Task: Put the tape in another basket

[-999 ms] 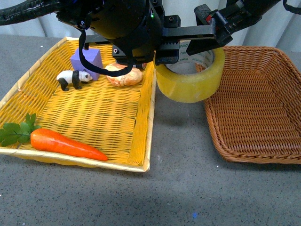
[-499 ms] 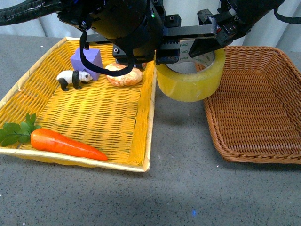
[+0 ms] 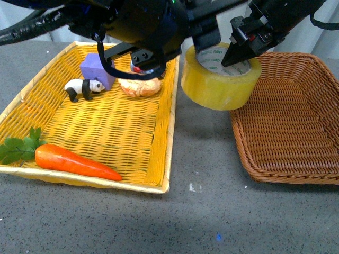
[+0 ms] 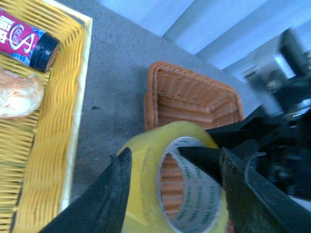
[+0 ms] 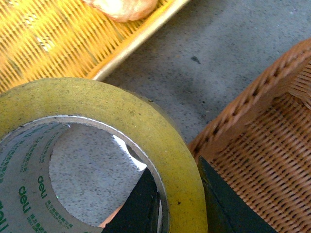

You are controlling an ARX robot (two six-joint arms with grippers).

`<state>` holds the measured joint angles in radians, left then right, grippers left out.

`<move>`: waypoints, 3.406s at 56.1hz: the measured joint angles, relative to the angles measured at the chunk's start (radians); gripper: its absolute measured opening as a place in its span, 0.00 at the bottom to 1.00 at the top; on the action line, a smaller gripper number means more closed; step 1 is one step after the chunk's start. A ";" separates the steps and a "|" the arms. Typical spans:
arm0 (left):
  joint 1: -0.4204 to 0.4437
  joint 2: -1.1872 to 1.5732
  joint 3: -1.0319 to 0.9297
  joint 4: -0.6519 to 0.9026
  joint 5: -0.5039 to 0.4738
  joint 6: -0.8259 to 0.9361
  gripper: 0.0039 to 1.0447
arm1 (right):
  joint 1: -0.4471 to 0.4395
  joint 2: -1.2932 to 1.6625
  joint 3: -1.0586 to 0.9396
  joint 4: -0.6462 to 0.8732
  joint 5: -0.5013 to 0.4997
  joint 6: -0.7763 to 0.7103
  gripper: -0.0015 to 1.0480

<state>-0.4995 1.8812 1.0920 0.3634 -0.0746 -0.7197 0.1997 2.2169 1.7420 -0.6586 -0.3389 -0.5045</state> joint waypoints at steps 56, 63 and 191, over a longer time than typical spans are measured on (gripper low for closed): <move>0.022 -0.019 -0.021 0.010 -0.117 -0.129 0.94 | -0.209 0.002 -0.212 0.216 0.207 0.194 0.19; 0.018 -0.022 -0.021 0.018 -0.117 -0.107 0.94 | -0.206 0.006 -0.217 0.230 0.213 0.198 0.38; 0.497 -1.424 -1.072 0.093 0.072 0.713 0.03 | -0.202 -1.732 -1.737 1.139 0.338 0.494 0.01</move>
<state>-0.0025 0.4576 0.0204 0.4564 -0.0021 -0.0071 -0.0021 0.4850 0.0048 0.4809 -0.0006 -0.0105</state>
